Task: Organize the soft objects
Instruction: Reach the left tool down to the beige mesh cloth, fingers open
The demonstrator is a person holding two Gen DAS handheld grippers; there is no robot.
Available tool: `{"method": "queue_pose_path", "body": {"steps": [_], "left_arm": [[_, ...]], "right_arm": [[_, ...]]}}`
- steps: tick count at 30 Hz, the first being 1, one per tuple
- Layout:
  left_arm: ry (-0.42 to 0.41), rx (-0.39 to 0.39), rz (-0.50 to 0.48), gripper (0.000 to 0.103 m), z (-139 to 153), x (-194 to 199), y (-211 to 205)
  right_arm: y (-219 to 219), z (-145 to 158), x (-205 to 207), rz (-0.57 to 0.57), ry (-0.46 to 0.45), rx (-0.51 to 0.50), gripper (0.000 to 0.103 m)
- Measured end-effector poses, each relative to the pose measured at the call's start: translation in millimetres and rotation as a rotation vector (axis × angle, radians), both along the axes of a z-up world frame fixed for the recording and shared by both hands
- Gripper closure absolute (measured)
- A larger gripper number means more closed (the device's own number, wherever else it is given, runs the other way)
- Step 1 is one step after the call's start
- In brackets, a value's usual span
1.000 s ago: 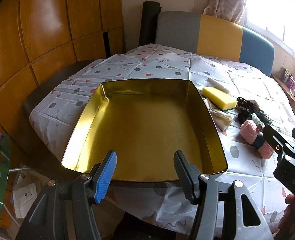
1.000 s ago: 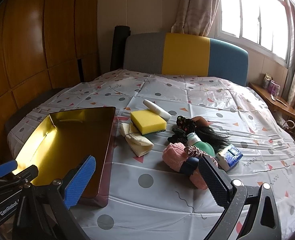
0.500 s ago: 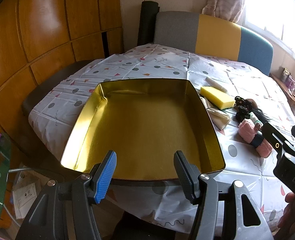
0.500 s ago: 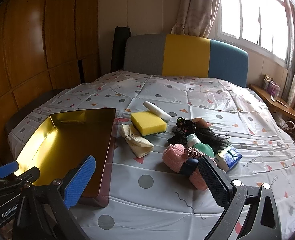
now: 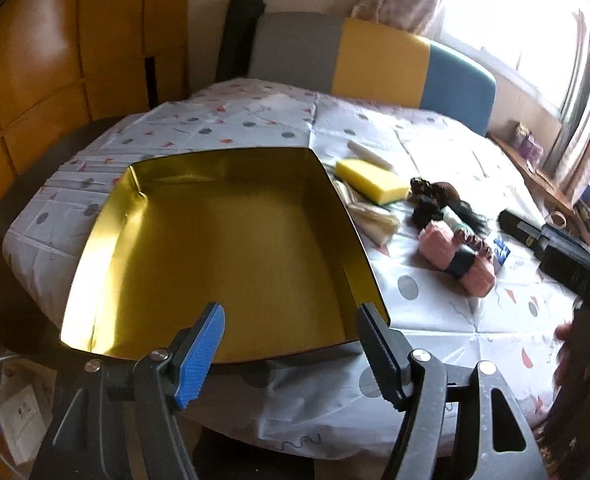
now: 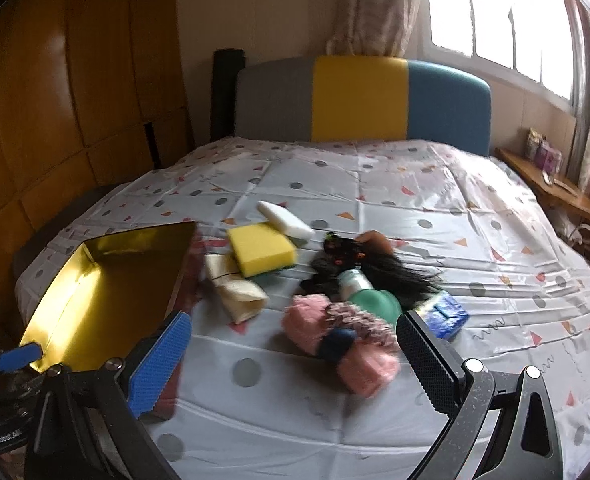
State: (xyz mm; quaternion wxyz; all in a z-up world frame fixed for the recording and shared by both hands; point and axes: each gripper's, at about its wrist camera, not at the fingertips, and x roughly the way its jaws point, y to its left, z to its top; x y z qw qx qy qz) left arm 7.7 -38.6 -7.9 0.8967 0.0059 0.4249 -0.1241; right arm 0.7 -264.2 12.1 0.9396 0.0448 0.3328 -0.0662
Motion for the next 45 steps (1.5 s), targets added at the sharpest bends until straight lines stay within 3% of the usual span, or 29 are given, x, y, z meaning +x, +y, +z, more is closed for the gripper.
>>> {"method": "queue_pose_path", "body": {"steps": [4, 11, 15, 18, 25, 30, 38, 41, 45], "left_arm": [[0.040, 0.008, -0.054, 0.035, -3.5, 9.3, -11.2], [0.079, -0.108, -0.162, 0.035, 15.7, 28.5, -26.2], [0.162, -0.177, -0.229, 0.035, 19.9, 48.8, -50.7], [0.204, -0.168, -0.251, 0.035, 17.0, 68.0, -75.0], [0.351, -0.201, -0.240, 0.036, -0.8, 115.7, -126.3], [0.505, -0.231, -0.132, 0.036, -28.9, 148.4, -138.8], [0.575, -0.171, 0.027, 0.034, -60.6, 181.3, -149.3], [0.540, -0.116, 0.042, 0.033, -62.4, 186.0, -159.7], [0.508, 0.020, 0.029, 0.033, -68.3, 188.6, -176.5]], "right_arm": [[-51.0, 0.9, 6.3, -0.065, 0.018, 0.021, 0.000], [-126.2, -17.8, 8.1, -0.171, 0.031, 0.033, 0.000], [-152.4, -30.6, 7.8, -0.220, 0.045, 0.106, 0.000], [-158.6, -29.3, 6.9, -0.224, 0.028, 0.150, 0.000], [-164.4, -24.2, 1.8, -0.225, 0.001, 0.203, 0.000], [-171.5, -22.5, -0.9, -0.240, -0.011, 0.245, 0.000], [-182.5, -22.2, -4.5, -0.252, -0.019, 0.330, 0.000], [-185.8, -22.8, -5.9, -0.257, -0.022, 0.360, 0.000], [-189.6, -22.5, -7.3, -0.263, -0.028, 0.387, 0.000]]}}
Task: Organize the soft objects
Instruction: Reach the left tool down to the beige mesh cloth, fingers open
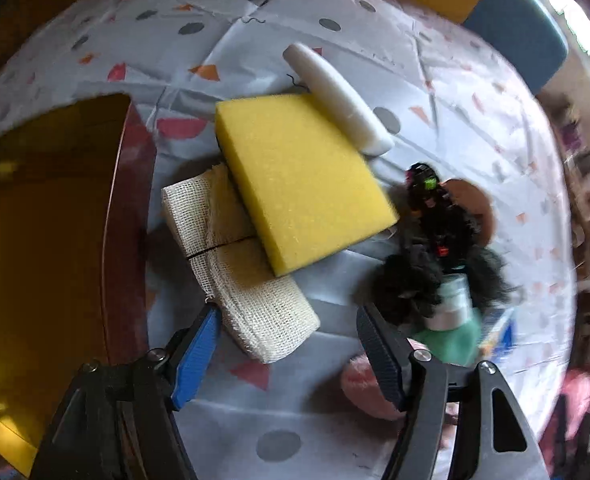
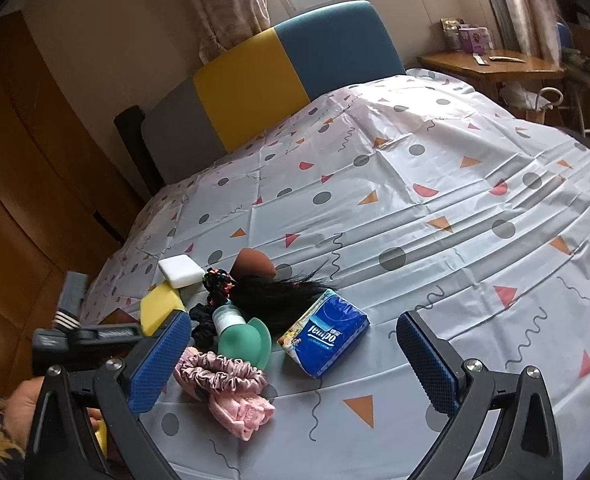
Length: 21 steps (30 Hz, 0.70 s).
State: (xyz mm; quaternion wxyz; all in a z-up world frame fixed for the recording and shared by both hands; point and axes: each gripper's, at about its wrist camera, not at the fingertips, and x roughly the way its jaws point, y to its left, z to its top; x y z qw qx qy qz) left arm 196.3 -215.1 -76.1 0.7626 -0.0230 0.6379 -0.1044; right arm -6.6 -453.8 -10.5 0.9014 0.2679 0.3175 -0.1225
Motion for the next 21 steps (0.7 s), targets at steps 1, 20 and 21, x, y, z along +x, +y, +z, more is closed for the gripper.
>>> {"method": "queue_pose_path", "body": {"steps": [1, 20, 21], "left_arm": [[-0.012, 0.032, -0.014, 0.034, -1.0, -0.6, -3.6], [-0.003, -0.191, -0.139, 0.064, 14.0, -57.3, 14.0], [-0.035, -0.161, -0.128, 0.063, 22.3, -48.3, 16.1]], "right_arm": [[-0.8, 0.3, -0.7, -0.003, -0.003, 0.004, 0.000], [-10.8, -6.5, -2.9, -0.038, 0.019, 0.047, 0.000], [-10.0, -6.4, -2.6, -0.037, 0.020, 0.045, 0.000]]}}
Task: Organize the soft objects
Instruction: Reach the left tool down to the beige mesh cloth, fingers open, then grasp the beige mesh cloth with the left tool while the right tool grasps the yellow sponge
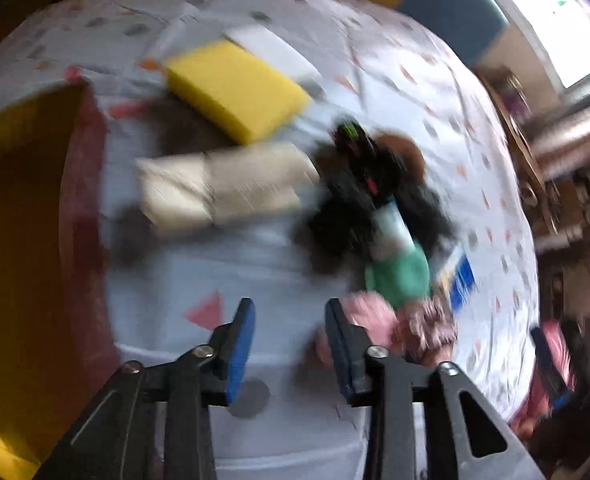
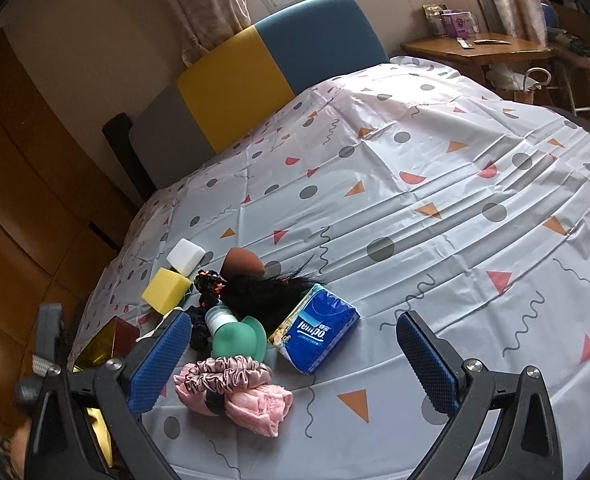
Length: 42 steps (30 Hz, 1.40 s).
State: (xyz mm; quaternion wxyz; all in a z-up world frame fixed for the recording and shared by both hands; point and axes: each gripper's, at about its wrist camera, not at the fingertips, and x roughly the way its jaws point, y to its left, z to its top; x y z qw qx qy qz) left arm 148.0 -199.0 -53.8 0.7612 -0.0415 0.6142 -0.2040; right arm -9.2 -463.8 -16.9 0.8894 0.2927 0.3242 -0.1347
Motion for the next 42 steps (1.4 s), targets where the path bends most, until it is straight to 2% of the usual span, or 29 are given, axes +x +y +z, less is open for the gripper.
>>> {"method": "queue_pose_path", "body": {"steps": [2, 3, 4, 5, 7, 9, 11, 13, 16, 23, 24, 25, 26, 31, 36, 42], "left_arm": [[-0.096, 0.074, -0.025, 0.056, 14.4, 8.6, -4.4], [-0.120, 0.117, -0.066, 0.052, 18.8, 13.2, -10.0], [-0.140, 0.160, -0.107, 0.042, 22.2, 17.0, -14.5], [-0.175, 0.221, -0.174, 0.039, 24.8, 17.6, -22.4], [-0.243, 0.318, -0.304, 0.039, 22.8, 20.9, -35.9], [-0.261, 0.379, -0.433, 0.039, 14.3, 22.1, -48.6], [-0.285, 0.441, -0.518, 0.039, 5.8, 23.2, -55.5], [-0.297, 0.478, -0.565, 0.039, -0.7, 23.8, -56.5], [-0.330, 0.487, -0.603, 0.041, -6.8, 26.8, -60.3], [-0.296, 0.474, -0.634, 0.042, -36.8, 47.2, -71.7], [-0.293, 0.450, -0.619, 0.044, -36.7, 50.7, -70.9], [-0.276, 0.416, -0.589, 0.056, -35.6, 54.8, -68.9], [-0.273, 0.407, -0.571, 0.062, -34.8, 56.0, -67.6], [-0.313, 0.391, -0.541, 0.074, -31.6, 39.9, -60.3], [-0.309, 0.265, -0.473, 0.082, -10.0, 7.5, -36.4], [-0.347, 0.108, -0.384, 0.084, 27.5, -28.2, -7.7]], "right_arm": [[0.6, -0.2, 0.1, 0.004, 0.003, -0.002, 0.000], [0.3, -0.7, 0.2, 0.005, 0.004, 0.003, 0.000], [-0.3, -1.1, 0.3, 0.005, 0.005, 0.008, 0.000], [-0.8, -1.5, 0.4, 0.003, 0.006, 0.012, 0.000], [-1.9, -2.4, 0.0, 0.000, 0.007, 0.019, 0.000], [-2.3, -2.8, -0.2, -0.002, 0.008, 0.022, 0.000], [-2.4, -4.0, 0.4, -0.003, 0.015, 0.022, 0.000], [-2.8, -5.6, 1.4, -0.003, 0.023, 0.026, 0.000], [-3.0, -7.9, 2.8, 0.000, 0.031, 0.031, 0.000], [-2.6, -12.5, 6.6, 0.004, 0.054, 0.025, 0.000], [-3.0, -13.1, 7.2, 0.004, 0.056, 0.028, 0.000], [-3.4, -14.1, 8.0, 0.003, 0.059, 0.029, 0.000], [-3.4, -14.4, 8.6, 0.002, 0.062, 0.027, 0.000], [-2.4, -15.2, 10.6, 0.005, 0.073, 0.013, 0.000], [-1.3, -16.5, 10.8, 0.015, 0.083, 0.012, 0.000], [6.3, -17.4, 12.8, 0.051, 0.085, 0.002, 0.000]]}}
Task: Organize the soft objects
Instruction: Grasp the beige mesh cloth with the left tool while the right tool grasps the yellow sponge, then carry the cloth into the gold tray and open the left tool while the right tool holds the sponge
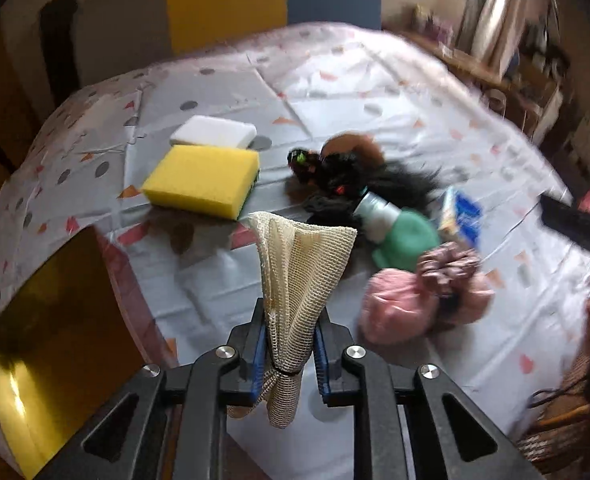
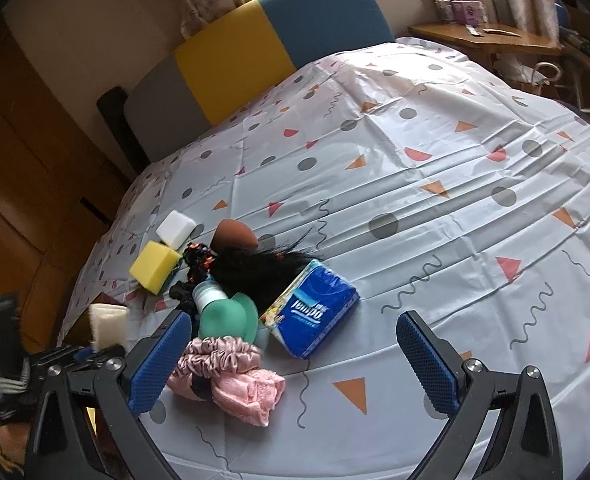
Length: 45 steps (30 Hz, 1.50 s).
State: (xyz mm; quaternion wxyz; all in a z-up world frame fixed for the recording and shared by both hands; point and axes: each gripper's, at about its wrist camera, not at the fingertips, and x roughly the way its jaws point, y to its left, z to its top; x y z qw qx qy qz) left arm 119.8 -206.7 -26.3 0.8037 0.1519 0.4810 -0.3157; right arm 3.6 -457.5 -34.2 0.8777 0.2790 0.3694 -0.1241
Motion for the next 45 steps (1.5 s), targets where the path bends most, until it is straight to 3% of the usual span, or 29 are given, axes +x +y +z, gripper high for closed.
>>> {"method": "queue_pose_path", "body": {"steps": [8, 12, 18, 25, 31, 34, 35, 36, 42, 45], "left_arm": [[-0.055, -0.186, 0.093, 0.084, 42.5, -38.8, 58.9], [-0.021, -0.242, 0.163, 0.084, 38.9, -43.6, 92.5], [-0.004, -0.274, 0.264, 0.084, 26.1, -46.2, 141.1], [-0.025, -0.284, 0.345, 0.084, 16.2, -44.4, 185.2], [0.013, -0.310, 0.387, 0.084, 5.5, -39.7, 204.9], [0.023, -0.319, 0.398, 0.084, 3.1, -37.6, 209.4], [0.025, -0.322, 0.401, 0.084, 2.6, -36.9, 210.4], [0.028, -0.324, 0.403, 0.084, 1.8, -36.6, 210.9], [0.039, -0.325, 0.407, 0.084, -3.0, -35.5, 210.5], [0.052, -0.319, 0.416, 0.084, -5.6, -37.0, 209.0]], "right_arm": [[43.2, -2.2, 19.3, 0.204, 0.012, -0.024, 0.000], [79.3, 6.2, 41.9, 0.333, 0.016, -0.072, 0.000], [134.9, 15.2, 117.9, 0.513, 0.058, -0.189, 0.000], [186.4, -10.6, 227.2, 0.657, 0.229, -0.364, 0.000], [204.1, -37.1, 284.5, 0.700, 0.346, -0.490, 0.000], [206.9, -53.1, 298.0, 0.703, 0.404, -0.485, 0.001], [208.6, -57.5, 299.2, 0.701, 0.421, -0.485, 0.012], [210.4, -59.9, 298.3, 0.705, 0.424, -0.483, 0.030], [217.2, -50.2, 266.0, 0.693, 0.383, -0.496, 0.032], [217.2, -41.3, 238.6, 0.682, 0.391, -0.429, 0.032]]}}
